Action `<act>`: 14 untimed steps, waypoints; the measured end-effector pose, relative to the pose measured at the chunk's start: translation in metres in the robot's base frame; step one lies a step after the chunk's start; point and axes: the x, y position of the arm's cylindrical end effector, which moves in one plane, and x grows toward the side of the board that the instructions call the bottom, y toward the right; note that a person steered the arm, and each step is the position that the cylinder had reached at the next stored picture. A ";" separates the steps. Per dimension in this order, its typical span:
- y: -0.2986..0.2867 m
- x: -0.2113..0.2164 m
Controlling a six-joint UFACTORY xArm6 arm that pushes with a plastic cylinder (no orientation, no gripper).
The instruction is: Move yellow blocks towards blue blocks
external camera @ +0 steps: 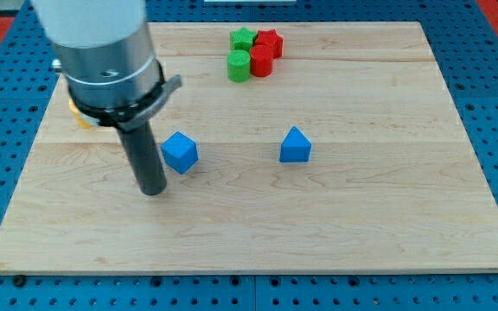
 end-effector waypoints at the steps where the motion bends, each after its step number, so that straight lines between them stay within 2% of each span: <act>1: -0.018 -0.025; 2: 0.085 -0.049; 3: 0.082 -0.036; 4: -0.019 0.019; 5: -0.102 0.006; 6: -0.115 -0.031; 7: -0.039 -0.042; 8: -0.035 -0.042; 9: -0.120 -0.039; 10: -0.093 -0.068; 11: 0.023 -0.080; 12: 0.090 -0.074; 13: 0.060 -0.062; 14: -0.057 -0.069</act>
